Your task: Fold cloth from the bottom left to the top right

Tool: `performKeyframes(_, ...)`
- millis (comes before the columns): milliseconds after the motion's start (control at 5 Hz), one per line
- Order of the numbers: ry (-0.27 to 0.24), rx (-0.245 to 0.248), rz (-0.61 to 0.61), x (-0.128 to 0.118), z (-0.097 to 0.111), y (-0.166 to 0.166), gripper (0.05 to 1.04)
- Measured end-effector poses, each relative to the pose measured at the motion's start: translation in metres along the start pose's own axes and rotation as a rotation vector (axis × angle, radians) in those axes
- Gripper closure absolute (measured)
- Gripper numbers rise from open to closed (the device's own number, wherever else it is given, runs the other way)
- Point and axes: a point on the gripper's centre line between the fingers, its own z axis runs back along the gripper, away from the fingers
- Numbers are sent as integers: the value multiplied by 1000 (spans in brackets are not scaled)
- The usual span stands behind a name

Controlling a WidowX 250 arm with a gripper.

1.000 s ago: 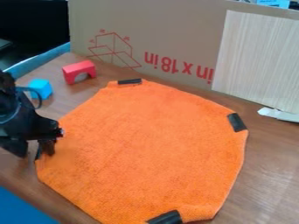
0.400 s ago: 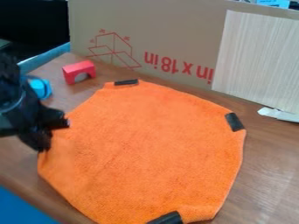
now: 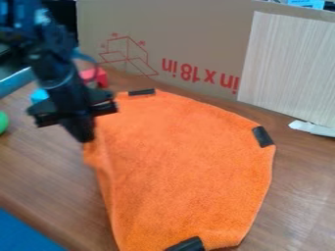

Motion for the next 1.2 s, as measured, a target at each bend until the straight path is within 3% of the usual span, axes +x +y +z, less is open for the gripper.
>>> performKeyframes(200,26,11,9,2,-11,-38,1029)
performKeyframes(600,37,-16,15,2,-16,-112,1029)
performKeyframes(1200,45,-35,53,3,-29,-176,1029)
